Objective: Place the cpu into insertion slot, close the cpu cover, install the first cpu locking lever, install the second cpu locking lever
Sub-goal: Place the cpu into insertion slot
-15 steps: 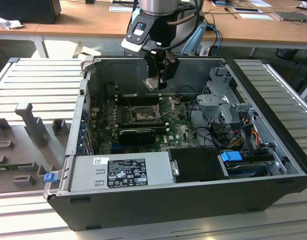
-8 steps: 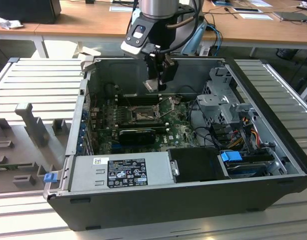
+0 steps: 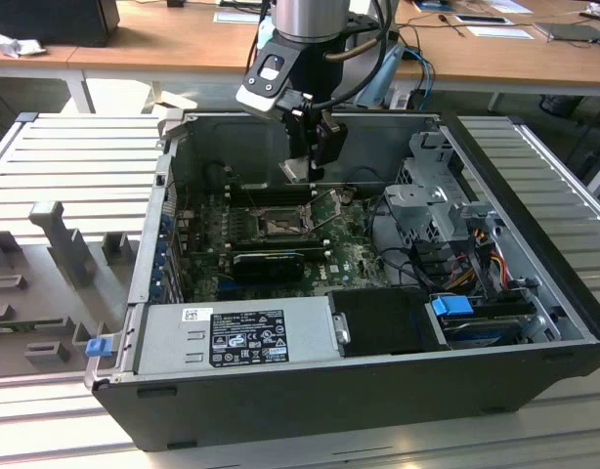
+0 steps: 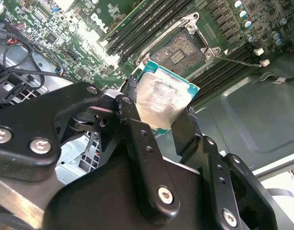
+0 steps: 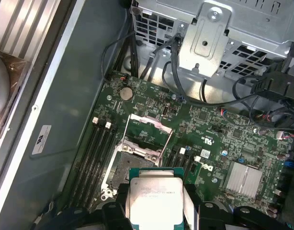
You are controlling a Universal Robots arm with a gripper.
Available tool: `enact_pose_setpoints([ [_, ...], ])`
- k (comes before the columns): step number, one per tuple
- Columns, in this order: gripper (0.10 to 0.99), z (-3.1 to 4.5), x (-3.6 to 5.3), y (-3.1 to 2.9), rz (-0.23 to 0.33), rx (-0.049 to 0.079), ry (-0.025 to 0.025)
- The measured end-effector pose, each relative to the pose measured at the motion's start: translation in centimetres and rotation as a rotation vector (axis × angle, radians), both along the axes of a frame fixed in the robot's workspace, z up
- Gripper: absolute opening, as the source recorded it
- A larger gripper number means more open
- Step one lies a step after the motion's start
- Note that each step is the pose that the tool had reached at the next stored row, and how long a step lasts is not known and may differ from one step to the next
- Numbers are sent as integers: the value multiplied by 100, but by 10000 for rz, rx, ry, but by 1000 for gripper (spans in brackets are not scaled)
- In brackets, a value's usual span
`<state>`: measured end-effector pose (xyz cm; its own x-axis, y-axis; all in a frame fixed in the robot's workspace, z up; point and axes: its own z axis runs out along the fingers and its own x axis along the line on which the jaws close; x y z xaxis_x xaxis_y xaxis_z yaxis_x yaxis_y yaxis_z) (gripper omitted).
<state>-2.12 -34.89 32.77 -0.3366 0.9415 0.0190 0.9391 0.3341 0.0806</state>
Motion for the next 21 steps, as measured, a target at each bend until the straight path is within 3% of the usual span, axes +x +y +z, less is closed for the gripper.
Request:
enact_pose_setpoints([
  [6, 529, -49, 0, 2, -433, -3, 14],
  [15, 529, -113, 0, 2, -2186, -11, 15],
  [21, 529, -137, 0, 2, -2625, -19, 14],
])
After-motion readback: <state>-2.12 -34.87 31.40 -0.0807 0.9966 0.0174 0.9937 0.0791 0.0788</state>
